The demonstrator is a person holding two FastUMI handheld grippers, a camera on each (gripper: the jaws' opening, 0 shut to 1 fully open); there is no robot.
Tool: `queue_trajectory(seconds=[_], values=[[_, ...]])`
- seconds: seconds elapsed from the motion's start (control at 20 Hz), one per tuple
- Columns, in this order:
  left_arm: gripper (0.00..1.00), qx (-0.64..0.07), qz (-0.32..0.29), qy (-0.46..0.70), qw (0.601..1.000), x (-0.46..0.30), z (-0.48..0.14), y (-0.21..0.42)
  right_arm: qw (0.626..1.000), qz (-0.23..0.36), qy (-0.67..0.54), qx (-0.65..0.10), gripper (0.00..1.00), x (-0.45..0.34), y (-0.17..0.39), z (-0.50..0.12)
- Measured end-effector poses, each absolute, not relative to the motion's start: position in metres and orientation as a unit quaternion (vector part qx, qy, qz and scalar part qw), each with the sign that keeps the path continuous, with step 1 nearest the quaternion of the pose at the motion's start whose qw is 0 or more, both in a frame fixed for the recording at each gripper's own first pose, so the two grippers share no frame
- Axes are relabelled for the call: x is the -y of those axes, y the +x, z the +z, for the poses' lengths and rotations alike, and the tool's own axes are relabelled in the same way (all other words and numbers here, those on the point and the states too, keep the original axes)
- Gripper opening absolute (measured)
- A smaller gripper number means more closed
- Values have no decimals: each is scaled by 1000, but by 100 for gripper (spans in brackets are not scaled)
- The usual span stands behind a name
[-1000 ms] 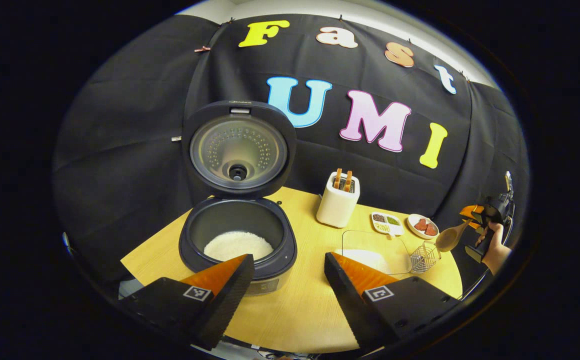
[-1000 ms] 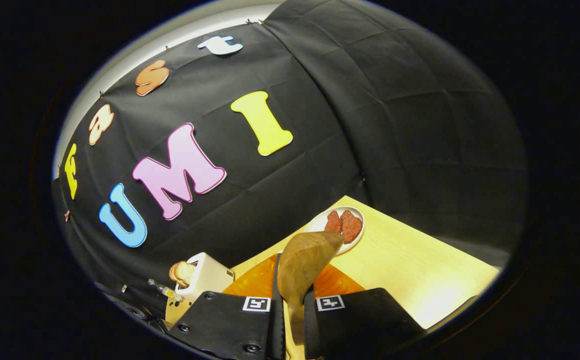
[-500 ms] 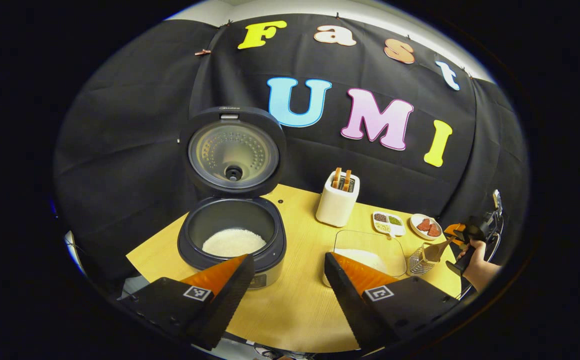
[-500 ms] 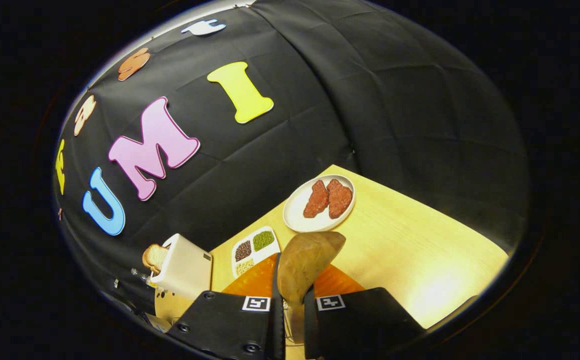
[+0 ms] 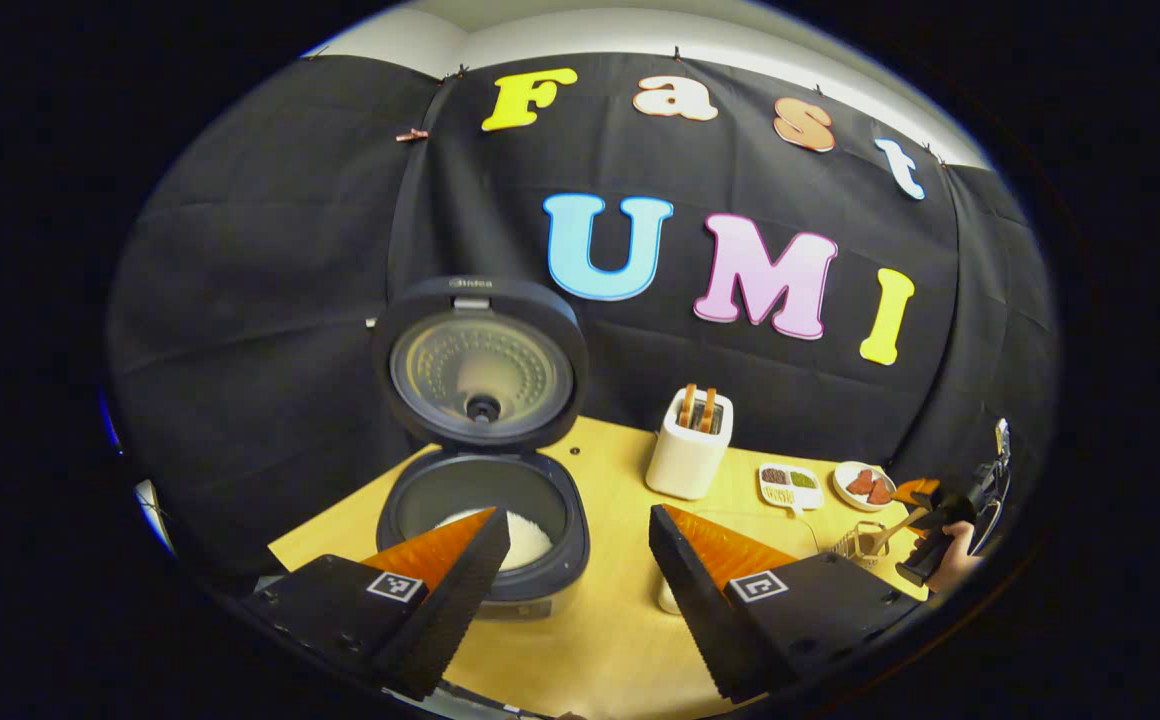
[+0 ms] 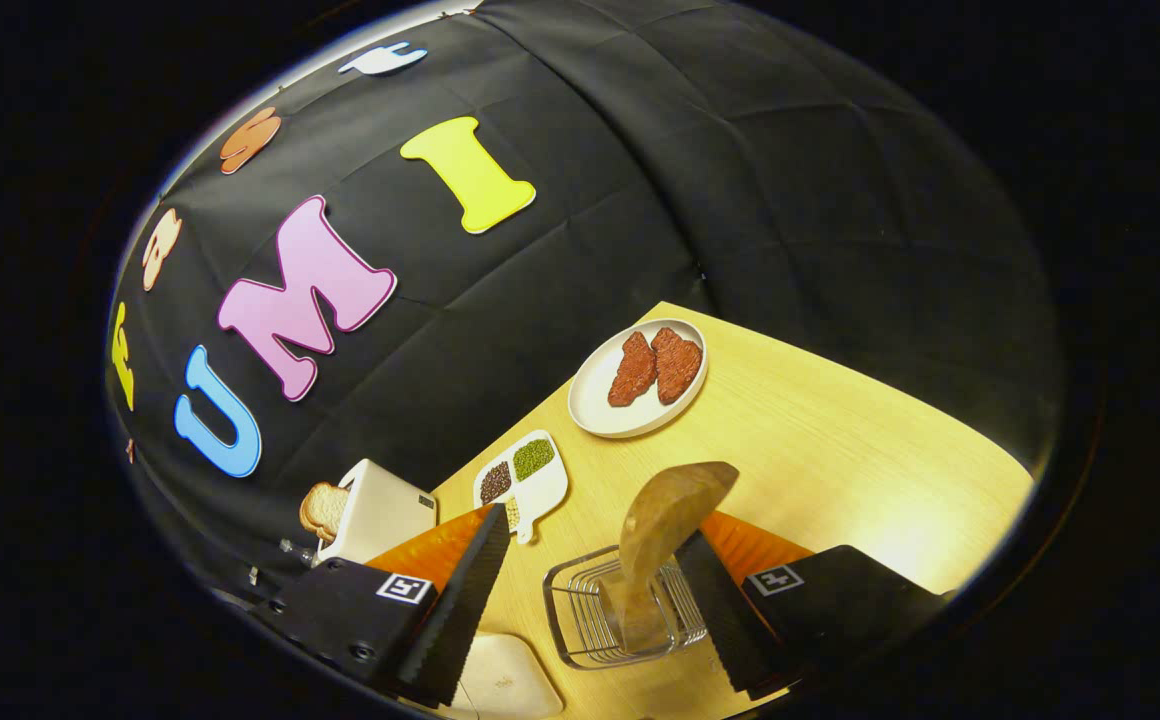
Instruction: Close the left gripper, press the button to open the rice cooker; take a wooden spoon from the chopstick holder with the right hand, scoop a spoonful of rice and pour it into the rice cooker, then put the wooden spoon back into the chopstick holder.
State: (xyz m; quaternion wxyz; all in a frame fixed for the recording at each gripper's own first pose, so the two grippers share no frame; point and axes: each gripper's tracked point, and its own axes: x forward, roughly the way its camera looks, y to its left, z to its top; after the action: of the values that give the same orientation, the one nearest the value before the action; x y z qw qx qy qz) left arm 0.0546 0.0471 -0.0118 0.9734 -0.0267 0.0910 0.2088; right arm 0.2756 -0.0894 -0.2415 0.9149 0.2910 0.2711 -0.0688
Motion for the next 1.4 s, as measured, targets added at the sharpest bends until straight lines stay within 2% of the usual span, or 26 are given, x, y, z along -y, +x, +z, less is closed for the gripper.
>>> queue_trajectory(seconds=[0.25, 0.7, 0.8, 0.85, 1.15, 1.4], values=[[95, -37, 225, 12, 974, -90, 36, 62, 947, -81, 202, -237, 99, 112, 241, -209], [95, 81, 218, 76, 970, -150, 120, 89, 981, -46, 58, -181, 98, 96, 158, -149], [92, 97, 212, 90, 968, -160, 131, 102, 984, -29, 37, -171, 99, 84, 145, -137], [94, 102, 207, 91, 969, -165, 134, 110, 985, -22, 30, -168, 99, 79, 138, -133], [92, 111, 202, 112, 967, -202, 140, 149, 988, -11, 11, -151, 99, 58, 100, -107], [94, 67, 195, 113, 972, -217, 119, 177, 989, -2, 7, -148, 98, 43, 85, -101]])
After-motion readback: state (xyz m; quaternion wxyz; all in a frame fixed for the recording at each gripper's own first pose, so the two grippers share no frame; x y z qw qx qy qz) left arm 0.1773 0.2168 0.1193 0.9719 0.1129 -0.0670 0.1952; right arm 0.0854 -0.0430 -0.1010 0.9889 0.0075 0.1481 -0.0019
